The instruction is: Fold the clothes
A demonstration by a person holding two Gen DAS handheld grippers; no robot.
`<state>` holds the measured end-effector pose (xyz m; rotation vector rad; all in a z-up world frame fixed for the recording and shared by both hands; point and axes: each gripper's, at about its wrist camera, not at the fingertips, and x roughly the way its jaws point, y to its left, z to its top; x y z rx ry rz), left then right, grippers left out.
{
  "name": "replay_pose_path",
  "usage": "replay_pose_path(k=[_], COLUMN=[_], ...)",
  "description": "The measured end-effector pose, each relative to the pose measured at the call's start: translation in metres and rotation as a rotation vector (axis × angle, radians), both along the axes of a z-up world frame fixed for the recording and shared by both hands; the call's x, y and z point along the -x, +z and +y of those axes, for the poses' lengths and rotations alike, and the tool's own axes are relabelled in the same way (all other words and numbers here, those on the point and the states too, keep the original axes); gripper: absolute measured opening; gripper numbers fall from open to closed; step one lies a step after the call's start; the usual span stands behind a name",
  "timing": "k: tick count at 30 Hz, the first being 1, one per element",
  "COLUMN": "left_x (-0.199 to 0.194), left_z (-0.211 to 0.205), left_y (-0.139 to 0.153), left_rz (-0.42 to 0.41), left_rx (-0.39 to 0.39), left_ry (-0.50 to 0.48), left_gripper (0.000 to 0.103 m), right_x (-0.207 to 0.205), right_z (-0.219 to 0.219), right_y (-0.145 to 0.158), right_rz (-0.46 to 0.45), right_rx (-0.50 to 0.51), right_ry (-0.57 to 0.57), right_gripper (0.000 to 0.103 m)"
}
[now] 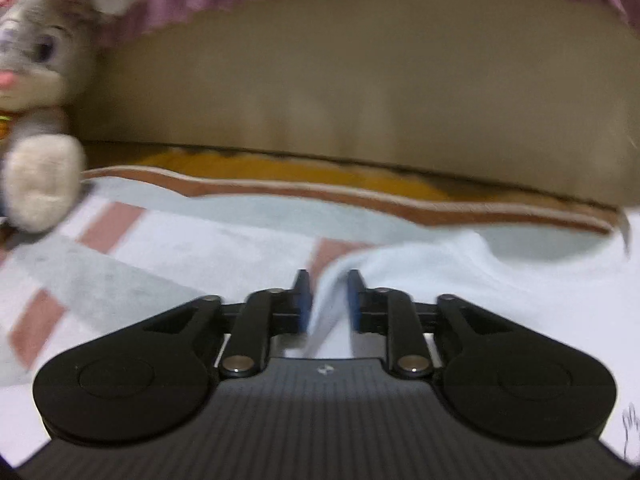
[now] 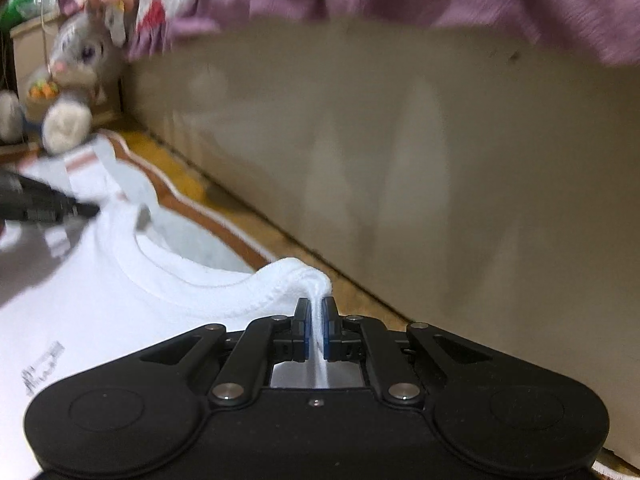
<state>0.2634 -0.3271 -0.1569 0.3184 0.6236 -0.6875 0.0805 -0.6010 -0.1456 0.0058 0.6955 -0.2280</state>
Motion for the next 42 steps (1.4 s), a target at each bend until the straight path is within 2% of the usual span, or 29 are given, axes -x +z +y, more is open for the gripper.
replay_pose_path(k=[2, 4, 5, 6, 7, 8, 9, 12, 14, 15, 17, 19, 20, 23, 26, 29, 32, 35, 36, 37, 39, 40, 41, 42], left_x=[0.007, 0.014, 0.018, 0.021, 0.025, 0.028, 0.033, 0.056, 0.071, 0.08, 0.098, 0.112, 0.115, 0.117, 0.113, 0.102, 0.101, 0.114, 0.118, 0.117, 0.11, 0.107, 0.105, 0.104], left_z=[0.018, 0.036, 0.045, 0.054, 0.063, 0.072, 0.083, 0.139, 0.17, 0.183, 0.208, 0.221, 0.223, 0.213, 0.204, 0.199, 0.196, 0.189, 0.187, 0.188, 0.19, 0.192, 0.193, 0.194], left_y=[0.013, 0.026, 0.033, 0.039, 0.046, 0.052, 0.058, 0.059, 0.055, 0.051, 0.042, 0.026, 0.017, -0.003, -0.012, -0.016, -0.02, -0.021, -0.021, -0.021, -0.019, -0.018, -0.016, -0.015], left_rz=[-0.007, -0.015, -0.019, -0.022, -0.026, -0.03, -0.023, 0.093, 0.181, 0.218, 0.285, 0.308, 0.317, 0.328, 0.285, 0.267, 0.247, 0.148, 0.12, 0.12, 0.148, 0.152, 0.156, 0.151], left_rx=[0.012, 0.024, 0.029, 0.035, 0.041, 0.047, 0.048, 0.024, 0.051, 0.08, 0.137, 0.189, 0.194, 0.11, 0.126, 0.163, 0.192, 0.105, 0.082, 0.091, 0.113, 0.117, 0.121, 0.116], left_ry=[0.026, 0.052, 0.065, 0.078, 0.091, 0.104, 0.121, 0.217, 0.268, 0.266, 0.259, 0.235, 0.222, 0.157, 0.116, 0.111, 0.088, 0.026, 0.008, 0.005, 0.035, 0.041, 0.047, 0.053], left_gripper=[0.032, 0.039, 0.047, 0.054, 0.055, 0.056, 0.056, 0.056, 0.056, 0.056, 0.056, 0.057, 0.057, 0.057, 0.059, 0.059, 0.057, 0.037, 0.035, 0.031, 0.004, 0.002, 0.002, 0.002], right_x=[-0.003, 0.008, 0.015, 0.021, 0.027, 0.033, 0.038, 0.049, 0.054, 0.066, 0.093, 0.12, 0.14, 0.22, 0.263, 0.281, 0.289, 0.284, 0.281, 0.274, 0.26, 0.253, 0.25, 0.247], right_z=[0.001, 0.004, 0.005, 0.007, 0.008, 0.016, 0.024, 0.051, 0.068, 0.07, 0.073, 0.075, 0.072, 0.062, 0.043, 0.039, 0.036, 0.033, 0.032, 0.029, 0.025, 0.023, 0.022, 0.021], right_y=[-0.004, 0.011, 0.02, 0.028, 0.036, 0.044, 0.051, 0.071, 0.08, 0.081, 0.082, 0.084, 0.079, 0.054, 0.022, 0.0, -0.021, -0.031, -0.032, -0.033, -0.034, -0.034, -0.033, -0.032], right_rz=[0.039, 0.006, -0.012, -0.03, -0.049, -0.057, -0.064, -0.067, -0.047, -0.054, -0.07, -0.086, -0.097, -0.192, -0.129, -0.125, -0.169, -0.247, -0.267, -0.285, -0.297, -0.303, -0.283, -0.258], right_rx=[0.074, 0.051, 0.036, 0.021, 0.005, -0.046, -0.103, -0.257, -0.319, -0.355, -0.431, -0.507, -0.535, -0.616, -0.6, -0.587, -0.682, -0.689, -0.688, -0.679, -0.631, -0.606, -0.564, -0.519], right_ry=[-0.084, -0.141, -0.166, -0.192, -0.217, -0.184, -0.141, -0.034, -0.015, -0.047, -0.118, -0.189, -0.245, -0.436, -0.545, -0.602, -0.606, -0.607, -0.603, -0.593, -0.573, -0.564, -0.568, -0.574], right_gripper=[0.005, 0.009, 0.018, 0.02, 0.03, 0.045, 0.047, 0.047, 0.048, 0.048, 0.056, 0.057, 0.058, 0.062, 0.062, 0.064, 0.064, 0.067, 0.067, 0.067, 0.067, 0.062, 0.028, 0.006])
